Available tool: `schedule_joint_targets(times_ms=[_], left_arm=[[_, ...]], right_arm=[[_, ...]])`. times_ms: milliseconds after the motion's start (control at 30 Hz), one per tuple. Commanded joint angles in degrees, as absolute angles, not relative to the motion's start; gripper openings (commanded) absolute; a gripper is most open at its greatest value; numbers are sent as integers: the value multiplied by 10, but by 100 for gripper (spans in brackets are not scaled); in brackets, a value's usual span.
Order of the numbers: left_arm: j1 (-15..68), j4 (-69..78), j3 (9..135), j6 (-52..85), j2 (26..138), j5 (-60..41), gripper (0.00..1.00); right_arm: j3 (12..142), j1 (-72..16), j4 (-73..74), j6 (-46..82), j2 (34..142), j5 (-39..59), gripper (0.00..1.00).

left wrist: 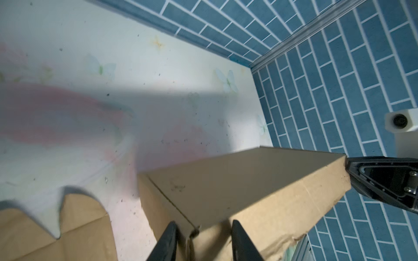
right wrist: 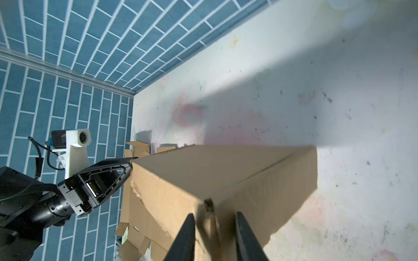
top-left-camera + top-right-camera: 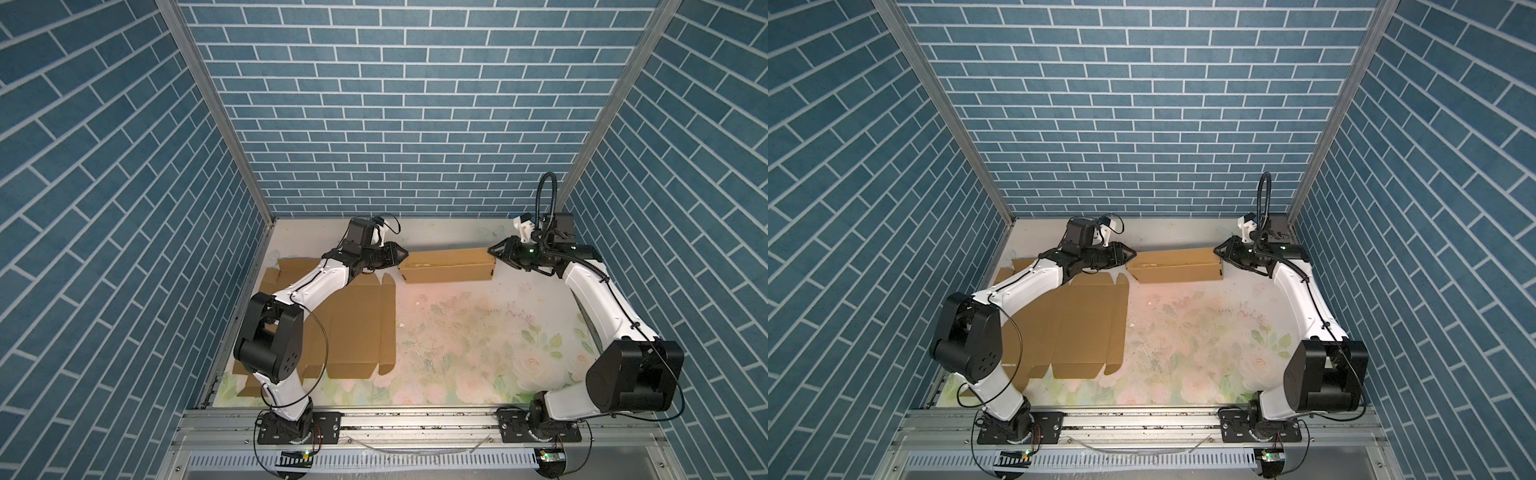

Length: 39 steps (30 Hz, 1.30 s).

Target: Fold the paper box

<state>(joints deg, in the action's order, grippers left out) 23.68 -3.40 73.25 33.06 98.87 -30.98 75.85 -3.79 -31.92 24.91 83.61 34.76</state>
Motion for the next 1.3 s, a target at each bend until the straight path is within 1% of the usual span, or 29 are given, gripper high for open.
schedule_joint_targets(times_ms=[0, 33, 133, 200, 267, 367, 467, 533, 633, 767, 867, 967, 1100, 1267], left_arm=[[259, 38, 703, 274, 975, -346, 44], [262, 45, 682, 262, 966, -342, 46], [268, 41, 625, 229, 938, -342, 49], [268, 30, 592, 220, 910, -346, 52], [269, 9, 574, 202, 882, -340, 55], [267, -39, 574, 184, 861, -325, 60], [267, -88, 590, 185, 875, -313, 62], [268, -118, 598, 186, 898, -296, 62], [272, -128, 605, 204, 933, -299, 62], [284, -140, 623, 194, 974, -292, 62], [293, -145, 646, 197, 1014, -301, 62], [307, -124, 668, 219, 1051, -320, 62], [332, -105, 726, 242, 1097, -328, 61], [339, -78, 819, 272, 1179, -318, 61]], right_arm=[[741, -49, -322, 194, 824, 338, 31], [720, -49, -319, 190, 817, 328, 32], [664, -48, -327, 182, 795, 309, 42], [634, -47, -340, 181, 772, 289, 53], [614, -40, -349, 179, 749, 273, 62], [606, -32, -373, 194, 737, 261, 69], [582, -34, -371, 262, 741, 273, 75], [544, -43, -351, 313, 734, 263, 76], [487, -59, -311, 359, 728, 247, 76], [451, -91, -277, 382, 754, 247, 77], [444, -93, -244, 385, 790, 264, 77], [476, -88, -220, 381, 834, 281, 74], [559, -65, -222, 365, 897, 280, 71], [675, -23, -267, 310, 992, 234, 70]])
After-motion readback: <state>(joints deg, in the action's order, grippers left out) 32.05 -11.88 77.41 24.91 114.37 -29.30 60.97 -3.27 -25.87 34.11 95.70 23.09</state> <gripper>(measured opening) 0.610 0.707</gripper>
